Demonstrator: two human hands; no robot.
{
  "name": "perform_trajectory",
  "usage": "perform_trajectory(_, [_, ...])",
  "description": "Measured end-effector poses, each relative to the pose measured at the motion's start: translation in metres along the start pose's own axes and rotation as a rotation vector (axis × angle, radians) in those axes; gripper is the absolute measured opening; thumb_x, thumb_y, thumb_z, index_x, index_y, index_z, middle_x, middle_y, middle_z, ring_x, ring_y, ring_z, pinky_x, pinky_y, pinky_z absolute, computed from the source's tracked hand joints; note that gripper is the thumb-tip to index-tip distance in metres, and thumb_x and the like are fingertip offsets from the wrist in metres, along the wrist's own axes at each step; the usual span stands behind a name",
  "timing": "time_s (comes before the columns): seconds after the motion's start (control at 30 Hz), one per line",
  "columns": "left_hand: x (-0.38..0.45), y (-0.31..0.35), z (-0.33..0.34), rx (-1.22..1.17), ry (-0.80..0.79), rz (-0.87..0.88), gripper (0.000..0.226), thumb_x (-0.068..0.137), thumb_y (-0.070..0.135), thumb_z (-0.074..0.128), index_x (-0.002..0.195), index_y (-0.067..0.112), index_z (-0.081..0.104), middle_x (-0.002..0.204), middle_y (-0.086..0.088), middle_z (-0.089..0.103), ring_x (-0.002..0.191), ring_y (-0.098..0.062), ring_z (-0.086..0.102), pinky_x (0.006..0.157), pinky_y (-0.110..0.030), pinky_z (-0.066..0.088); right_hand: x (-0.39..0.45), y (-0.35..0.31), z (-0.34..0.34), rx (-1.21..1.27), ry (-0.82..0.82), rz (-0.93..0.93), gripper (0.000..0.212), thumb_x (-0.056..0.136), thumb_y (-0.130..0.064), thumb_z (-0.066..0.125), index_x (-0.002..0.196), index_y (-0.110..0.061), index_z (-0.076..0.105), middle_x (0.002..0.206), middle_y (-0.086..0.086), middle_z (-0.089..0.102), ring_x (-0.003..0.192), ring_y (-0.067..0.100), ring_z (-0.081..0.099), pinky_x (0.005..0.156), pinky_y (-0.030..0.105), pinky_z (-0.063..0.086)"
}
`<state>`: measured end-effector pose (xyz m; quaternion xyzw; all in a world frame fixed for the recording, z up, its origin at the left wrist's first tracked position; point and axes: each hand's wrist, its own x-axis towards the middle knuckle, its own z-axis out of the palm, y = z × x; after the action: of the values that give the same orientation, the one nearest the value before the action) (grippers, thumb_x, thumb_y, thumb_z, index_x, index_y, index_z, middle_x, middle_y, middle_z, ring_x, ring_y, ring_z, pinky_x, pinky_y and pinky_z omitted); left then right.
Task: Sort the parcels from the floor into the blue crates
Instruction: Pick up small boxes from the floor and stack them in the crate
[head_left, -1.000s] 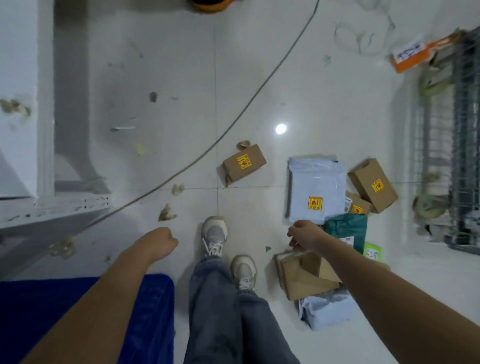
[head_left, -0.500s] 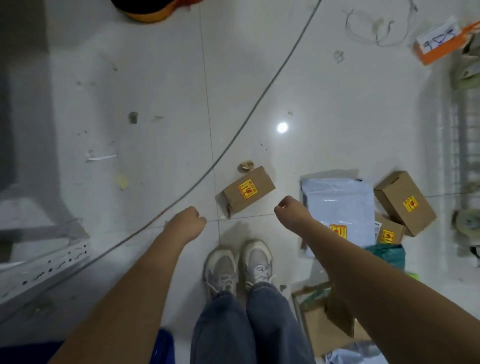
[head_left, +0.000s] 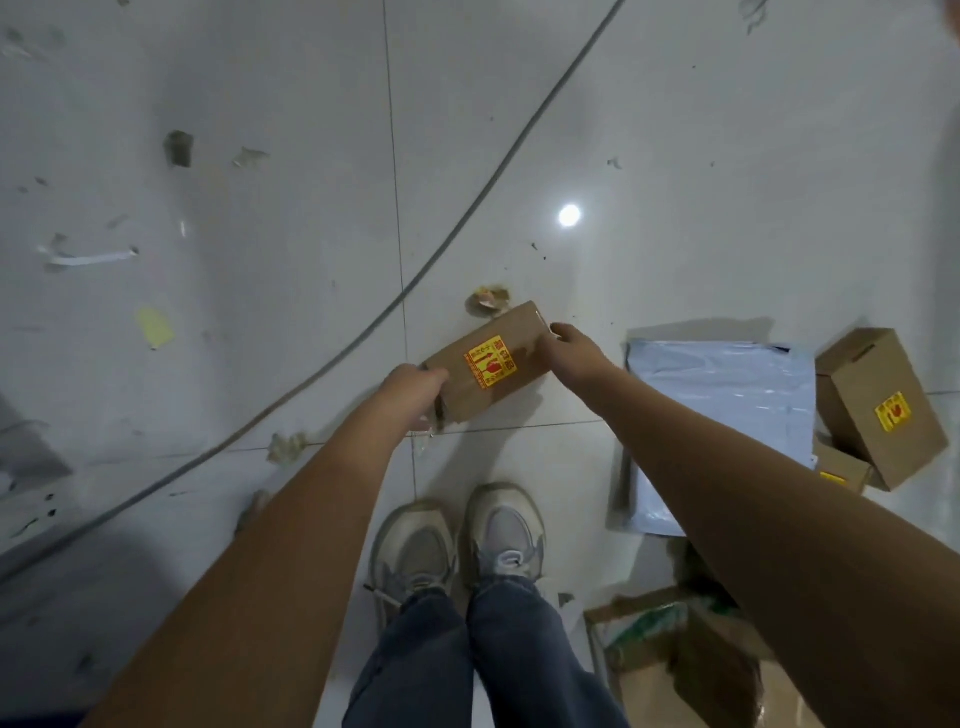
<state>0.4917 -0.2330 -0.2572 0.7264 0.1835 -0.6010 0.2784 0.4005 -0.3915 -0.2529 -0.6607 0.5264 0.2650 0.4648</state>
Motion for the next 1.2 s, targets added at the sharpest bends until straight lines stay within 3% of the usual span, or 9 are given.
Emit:
perform_trajectory(0.1, [-0.004, -0.002, 0.005, -0.121, -0.053, -0.019, 0.03, 0.092, 0.021, 0.052, 0.119, 0.01, 0.05, 0.093, -0.006, 0.06, 0.079, -0.02, 0.062, 0.06, -0.026, 0.056, 0.0, -0.003, 0.004, 0.045, -0.004, 0.045, 0.045, 0.097, -0.03, 0.036, 0.134, -0.006, 0.041, 0.132, 0.015, 0.049, 0.104, 0.024, 0.047, 0.093, 0.039, 0.045])
perform_trajectory(0.23, [-0.012, -0.009, 0.003, -0.214, -0.066, -0.006, 0.043, 0.09, 0.031, 0.054, 0.13, 0.016, 0.047, 0.12, -0.01, 0.056, 0.106, -0.029, 0.059, 0.081, -0.036, 0.053, -0.011, -0.002, -0.004, 0.257, -0.013, 0.198, 0.05, 0.096, -0.045, 0.036, 0.132, -0.01, 0.036, 0.128, 0.015, 0.046, 0.109, 0.031, 0.052, 0.086, 0.045, 0.052])
perform_trajectory(0.37, [-0.032, -0.01, -0.005, -0.384, -0.012, 0.021, 0.04, 0.091, 0.036, 0.053, 0.125, 0.018, 0.043, 0.098, -0.001, 0.057, 0.086, -0.021, 0.06, 0.067, -0.032, 0.053, -0.034, -0.004, -0.018, 0.326, -0.067, 0.254, 0.064, 0.091, -0.059, 0.04, 0.124, -0.005, 0.05, 0.122, 0.016, 0.056, 0.107, 0.034, 0.058, 0.08, 0.042, 0.055])
perform_trajectory(0.53, [-0.065, -0.01, -0.018, -0.528, 0.029, 0.029, 0.043, 0.091, 0.042, 0.052, 0.127, 0.023, 0.04, 0.113, -0.002, 0.053, 0.096, -0.025, 0.059, 0.084, -0.041, 0.052, -0.078, -0.01, -0.04, 0.557, -0.226, 0.239, 0.056, 0.081, -0.05, 0.065, 0.118, -0.013, 0.043, 0.125, 0.015, 0.049, 0.101, 0.031, 0.061, 0.072, 0.041, 0.059])
perform_trajectory(0.67, [-0.098, -0.008, -0.031, -0.72, -0.007, 0.056, 0.041, 0.088, 0.044, 0.058, 0.119, 0.023, 0.041, 0.107, -0.001, 0.051, 0.091, -0.028, 0.061, 0.072, -0.04, 0.055, -0.114, -0.015, -0.044, 0.502, -0.39, 0.164, 0.074, 0.076, -0.036, 0.074, 0.136, -0.016, 0.035, 0.123, 0.014, 0.052, 0.105, 0.028, 0.062, 0.084, 0.043, 0.057])
perform_trajectory(0.83, [-0.149, -0.006, -0.029, -0.785, -0.036, 0.046, 0.06, 0.082, 0.031, 0.069, 0.128, 0.009, 0.04, 0.112, -0.01, 0.059, 0.098, -0.031, 0.062, 0.058, -0.037, 0.056, -0.177, -0.021, -0.018, 0.283, -0.108, -0.205, 0.094, 0.06, -0.027, 0.088, 0.136, -0.017, 0.034, 0.12, 0.006, 0.049, 0.1, 0.012, 0.058, 0.08, 0.018, 0.054])
perform_trajectory(0.97, [-0.178, -0.016, -0.022, -0.767, -0.047, 0.048, 0.066, 0.079, 0.019, 0.073, 0.134, 0.016, 0.037, 0.123, -0.012, 0.062, 0.101, -0.028, 0.064, 0.063, -0.037, 0.057, -0.229, -0.013, 0.009, 0.184, 0.094, -0.46, 0.092, 0.06, -0.037, 0.086, 0.134, -0.017, 0.035, 0.12, -0.003, 0.045, 0.112, 0.011, 0.051, 0.09, 0.018, 0.047])
perform_trajectory(1.1, [-0.19, -0.03, -0.033, -0.664, -0.139, 0.093, 0.062, 0.076, 0.021, 0.075, 0.132, 0.023, 0.048, 0.107, -0.006, 0.071, 0.089, -0.025, 0.07, 0.06, -0.035, 0.058, -0.251, -0.011, 0.013, 0.745, -0.083, -0.026, 0.055, 0.09, -0.058, 0.042, 0.127, -0.018, 0.043, 0.113, 0.002, 0.061, 0.103, 0.015, 0.061, 0.072, 0.021, 0.054])
perform_trajectory(1.2, [-0.194, -0.043, -0.042, -0.619, -0.251, 0.144, 0.061, 0.079, 0.022, 0.073, 0.134, 0.022, 0.048, 0.113, -0.009, 0.07, 0.099, -0.028, 0.069, 0.082, -0.046, 0.056, -0.251, -0.003, 0.009, 0.609, -0.208, 0.015, 0.043, 0.094, -0.051, 0.042, 0.121, -0.019, 0.052, 0.114, 0.005, 0.065, 0.1, 0.017, 0.064, 0.083, 0.033, 0.054])
